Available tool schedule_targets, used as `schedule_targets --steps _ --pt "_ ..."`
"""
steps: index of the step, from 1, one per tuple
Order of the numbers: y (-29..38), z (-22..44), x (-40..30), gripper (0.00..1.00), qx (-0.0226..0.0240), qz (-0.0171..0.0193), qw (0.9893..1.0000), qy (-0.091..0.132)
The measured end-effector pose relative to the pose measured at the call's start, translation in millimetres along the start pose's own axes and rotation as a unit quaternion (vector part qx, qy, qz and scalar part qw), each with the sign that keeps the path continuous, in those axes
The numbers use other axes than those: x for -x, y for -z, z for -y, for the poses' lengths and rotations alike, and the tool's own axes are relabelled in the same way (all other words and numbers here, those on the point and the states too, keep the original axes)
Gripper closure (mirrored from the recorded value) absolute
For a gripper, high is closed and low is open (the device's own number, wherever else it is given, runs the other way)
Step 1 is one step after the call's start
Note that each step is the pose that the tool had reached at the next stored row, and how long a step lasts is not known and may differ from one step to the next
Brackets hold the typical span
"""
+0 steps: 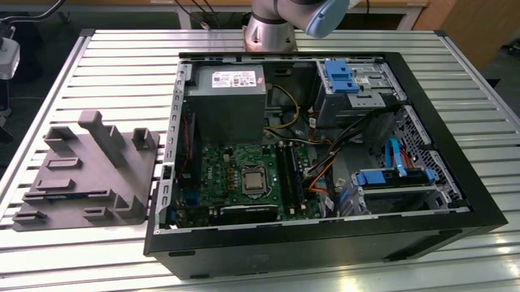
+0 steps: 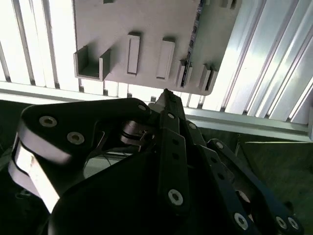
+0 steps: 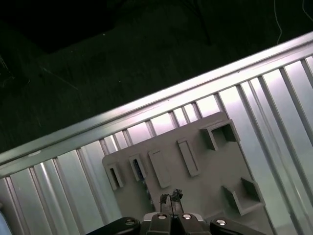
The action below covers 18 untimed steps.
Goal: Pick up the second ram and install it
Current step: 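Pick up the second ram and move it above second insertion slot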
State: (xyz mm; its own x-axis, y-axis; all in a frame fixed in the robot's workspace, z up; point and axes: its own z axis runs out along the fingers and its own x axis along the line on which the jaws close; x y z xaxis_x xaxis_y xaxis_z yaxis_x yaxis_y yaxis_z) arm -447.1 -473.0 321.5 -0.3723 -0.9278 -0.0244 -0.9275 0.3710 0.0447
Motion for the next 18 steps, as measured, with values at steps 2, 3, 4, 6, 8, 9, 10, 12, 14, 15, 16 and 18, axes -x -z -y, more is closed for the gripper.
schedule_targets --steps 2,3,4,6,8,9,10,12,14,15,16,18 --pt "-0.7 0.1 0.0 0.89 0.0003 -0.0005 0.9999 0.011" --pt "-1.0 0.1 0.0 0.89 0.0004 -0.0008 0.9999 0.017" --pt "-1.3 0.2 0.0 0.89 0.0005 -0.001 0.9998 0.022" --pt "-1.8 0.4 0.1 0.89 0.0008 -0.0015 0.9995 0.032" --pt "-2.4 0.6 0.1 0.89 0.001 -0.0019 0.9991 0.043" --pt "-2.7 0.7 0.2 0.89 0.0012 -0.0021 0.9989 0.048" --pt "-3.0 0.8 0.2 0.89 0.0013 -0.0023 0.9986 0.053" --pt "-3.6 1.2 0.3 0.89 0.0015 -0.0027 0.9981 0.062" --pt "-4.3 1.6 0.5 0.89 0.0018 -0.0032 0.9974 0.072" --pt "-4.7 1.8 0.5 0.89 0.0019 -0.0034 0.9971 0.076" --pt "-5.1 2.0 0.6 0.89 0.002 -0.0036 0.9968 0.08" --pt "-5.9 2.5 0.8 0.89 0.0021 -0.0039 0.9961 0.088"
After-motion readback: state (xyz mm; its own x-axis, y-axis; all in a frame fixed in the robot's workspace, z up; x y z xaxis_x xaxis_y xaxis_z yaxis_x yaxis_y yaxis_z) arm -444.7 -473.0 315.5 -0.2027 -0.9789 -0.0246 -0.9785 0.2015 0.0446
